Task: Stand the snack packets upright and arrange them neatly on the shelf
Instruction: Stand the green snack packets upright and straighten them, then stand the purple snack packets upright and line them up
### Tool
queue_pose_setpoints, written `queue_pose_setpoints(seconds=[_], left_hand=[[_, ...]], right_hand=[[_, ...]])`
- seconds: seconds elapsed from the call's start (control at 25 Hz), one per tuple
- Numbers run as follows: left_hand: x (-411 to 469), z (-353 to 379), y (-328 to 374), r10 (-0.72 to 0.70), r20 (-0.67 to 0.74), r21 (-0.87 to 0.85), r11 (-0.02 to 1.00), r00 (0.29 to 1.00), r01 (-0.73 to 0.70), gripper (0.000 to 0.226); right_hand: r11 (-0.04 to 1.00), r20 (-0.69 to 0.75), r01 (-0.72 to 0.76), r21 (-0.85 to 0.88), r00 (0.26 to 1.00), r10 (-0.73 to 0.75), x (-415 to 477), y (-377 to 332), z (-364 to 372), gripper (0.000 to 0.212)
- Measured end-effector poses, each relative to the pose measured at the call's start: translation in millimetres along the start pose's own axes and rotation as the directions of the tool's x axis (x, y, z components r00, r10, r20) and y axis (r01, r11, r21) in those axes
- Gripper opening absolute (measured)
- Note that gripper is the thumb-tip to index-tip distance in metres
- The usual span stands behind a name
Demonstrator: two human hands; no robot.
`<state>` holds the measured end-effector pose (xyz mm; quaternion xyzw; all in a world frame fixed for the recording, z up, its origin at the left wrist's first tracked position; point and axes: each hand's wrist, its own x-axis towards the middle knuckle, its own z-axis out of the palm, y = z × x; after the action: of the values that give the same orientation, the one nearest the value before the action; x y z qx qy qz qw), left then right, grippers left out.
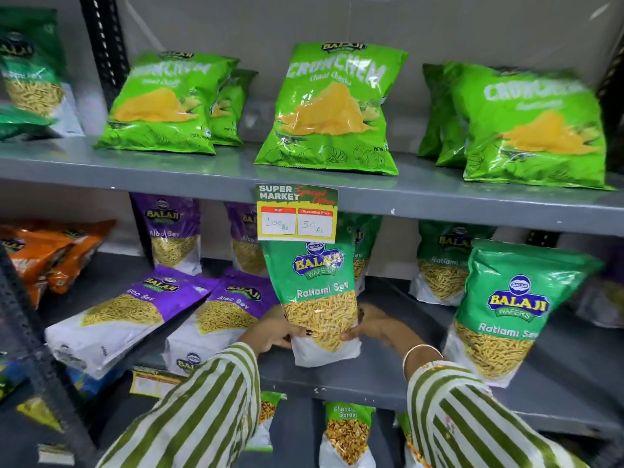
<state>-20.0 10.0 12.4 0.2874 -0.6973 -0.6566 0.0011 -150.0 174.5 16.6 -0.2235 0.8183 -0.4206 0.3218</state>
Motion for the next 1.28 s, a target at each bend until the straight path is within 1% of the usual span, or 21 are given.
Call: queue_pose_setpoints(seconds=[0.04, 0.12, 0.2, 0.28, 0.44, 0.56, 0.68, 0.76, 0.88, 0.92, 0.96, 1.0, 1.04, 1.08, 1.2, 1.28], left_hand=[[6, 5, 2, 0.016, -0.016, 0.037, 0.999, 1.000, -0.015, 0.041], [20, 17, 4, 0.075, -0.051, 0.138, 0.988, 0.996, -0.067, 0.047], [32, 29, 6, 0.141, -0.108, 0.254, 0.961, 0.984, -0.110, 0.056], [44, 41, 9, 0.187, -0.135, 0.340, 0.931, 0.973, -0.132, 0.058], [59, 60, 20, 0.234, -0.140, 0.500, 0.855, 0.962, -0.135, 0.056], [66, 66, 18, 0.249, -0.129, 0.547, 0.825, 0.960, -0.140, 0.057], [66, 66, 13, 0.247, -0.135, 0.519, 0.842, 0.960, -0.144, 0.055], [64, 66, 14, 0.261, -0.134, 0.525, 0.837, 0.956, -0.154, 0.055], [57, 61, 12, 0.258, -0.097, 0.549, 0.820, 0.961, -0.165, 0.067], [54, 55, 12, 0.258, -0.087, 0.571, 0.804, 0.962, -0.164, 0.072], [51, 47, 12, 0.260, -0.096, 0.586, 0.795, 0.961, -0.157, 0.077], [47, 35, 11, 0.260, -0.117, 0.592, 0.793, 0.958, -0.143, 0.080], [43, 19, 10, 0.267, -0.142, 0.591, 0.795, 0.953, -0.135, 0.081], [40, -1, 9, 0.274, -0.174, 0.605, 0.788, 0.946, -0.117, 0.078], [32, -76, -2, 0.258, -0.262, 0.630, 0.776, 0.930, -0.038, 0.059], [26, -130, -16, 0.184, -0.325, 0.629, 0.775, 0.928, 0.066, 0.051]], right_hand=[[1.000, -0.040, 0.001, -0.001, 0.999, -0.001, -3, 3, -3, 0.074], [1.000, -0.126, -0.010, 0.014, 0.992, 0.011, -4, 13, -8, 0.088], [1.000, -0.219, -0.025, 0.003, 0.975, 0.025, -3, 20, -14, 0.084], [0.999, -0.297, -0.036, 0.007, 0.954, 0.036, 0, 29, -21, 0.078], [0.998, -0.358, 0.000, 0.057, 0.933, 0.020, 9, 47, -29, 0.078], [0.997, -0.366, -0.005, 0.071, 0.930, 0.031, 11, 56, -28, 0.077], [0.997, -0.345, -0.006, 0.080, 0.938, 0.033, 9, 59, -26, 0.075], [0.994, -0.332, -0.027, 0.103, 0.942, 0.060, 8, 58, -27, 0.074], [0.991, -0.290, -0.084, 0.101, 0.951, 0.110, 11, 56, -29, 0.083], [0.985, -0.263, -0.136, 0.103, 0.952, 0.159, 12, 54, -31, 0.083], [0.974, -0.236, -0.199, 0.112, 0.947, 0.220, 9, 49, -32, 0.072], [0.956, -0.202, -0.257, 0.140, 0.938, 0.282, 5, 43, -30, 0.051], [0.941, -0.160, -0.314, 0.130, 0.930, 0.332, -3, 35, -25, 0.028], [0.922, -0.107, -0.372, 0.105, 0.918, 0.382, -10, 27, -19, 0.017], [0.874, -0.018, -0.484, 0.038, 0.874, 0.485, -13, 3, 7, 0.034], [0.873, -0.007, -0.485, -0.054, 0.874, 0.485, 0, -20, 43, 0.040]])
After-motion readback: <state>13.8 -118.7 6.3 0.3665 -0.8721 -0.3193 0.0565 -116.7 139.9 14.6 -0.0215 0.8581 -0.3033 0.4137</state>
